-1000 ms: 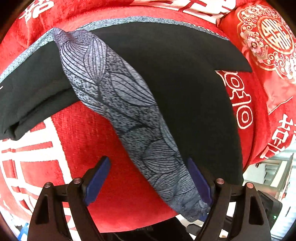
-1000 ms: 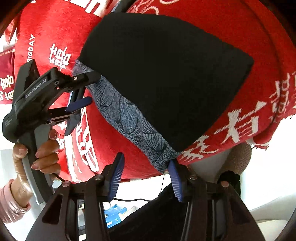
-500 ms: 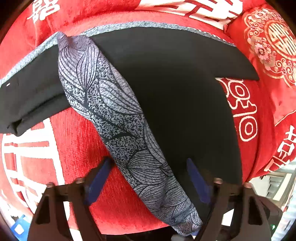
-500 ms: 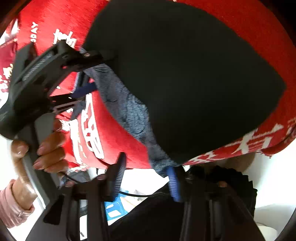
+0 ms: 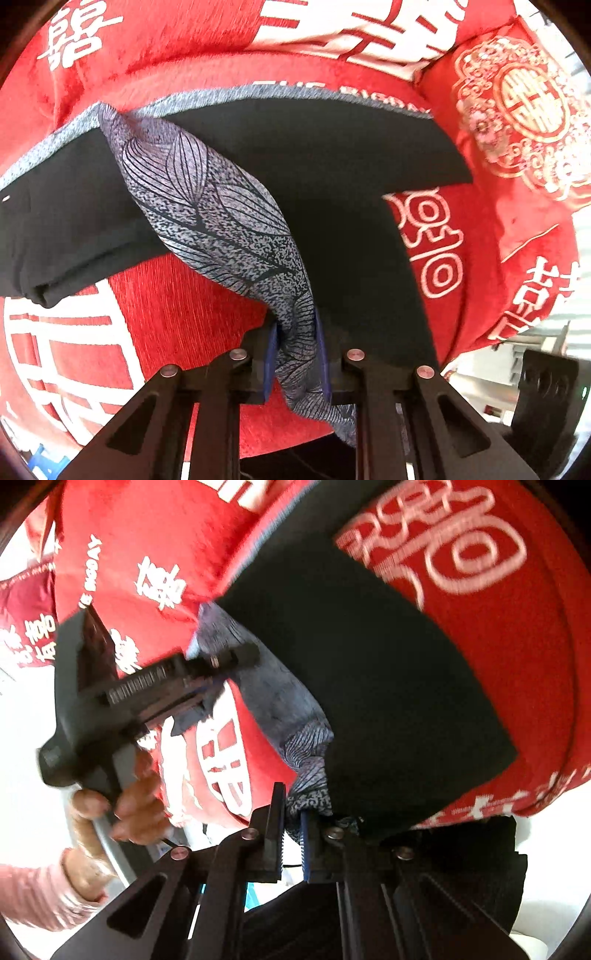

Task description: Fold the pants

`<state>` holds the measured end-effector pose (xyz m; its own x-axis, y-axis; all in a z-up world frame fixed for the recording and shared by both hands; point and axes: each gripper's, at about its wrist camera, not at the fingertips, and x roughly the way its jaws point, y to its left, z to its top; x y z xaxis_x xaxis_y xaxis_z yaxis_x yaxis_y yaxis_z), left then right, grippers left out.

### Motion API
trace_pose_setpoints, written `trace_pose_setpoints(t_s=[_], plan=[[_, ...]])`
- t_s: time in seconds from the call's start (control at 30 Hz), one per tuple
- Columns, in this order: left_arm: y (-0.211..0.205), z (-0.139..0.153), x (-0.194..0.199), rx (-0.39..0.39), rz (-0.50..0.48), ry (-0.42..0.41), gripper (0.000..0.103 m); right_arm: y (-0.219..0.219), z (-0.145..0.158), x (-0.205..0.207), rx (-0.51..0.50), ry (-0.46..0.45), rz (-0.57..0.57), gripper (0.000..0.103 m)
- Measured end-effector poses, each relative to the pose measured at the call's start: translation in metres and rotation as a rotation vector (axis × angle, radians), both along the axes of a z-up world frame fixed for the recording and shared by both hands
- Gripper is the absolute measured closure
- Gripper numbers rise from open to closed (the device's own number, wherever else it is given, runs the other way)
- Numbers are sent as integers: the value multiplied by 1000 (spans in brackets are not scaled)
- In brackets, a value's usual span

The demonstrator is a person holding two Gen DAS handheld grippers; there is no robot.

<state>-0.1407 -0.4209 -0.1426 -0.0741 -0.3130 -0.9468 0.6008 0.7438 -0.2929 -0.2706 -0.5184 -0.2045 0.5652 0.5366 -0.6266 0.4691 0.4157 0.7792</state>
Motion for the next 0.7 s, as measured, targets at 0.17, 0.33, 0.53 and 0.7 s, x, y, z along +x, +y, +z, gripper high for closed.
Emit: trace_pose_setpoints(t_s=[0.17, 0.33, 0.53, 0.7], plan=[[6, 15, 20, -47, -22, 28, 83, -25, 28, 1, -12, -39, -93, 96], [-15, 19, 25, -43, -67, 9, 83, -48, 43, 4, -10, -84, -156, 96], [-41, 22, 34, -12, -36, 20, 83, -84, 52, 9, 54, -105, -136, 96], [-70, 32, 47, -18, -12, -13, 83, -128, 77, 22, 36, -134, -102, 96]])
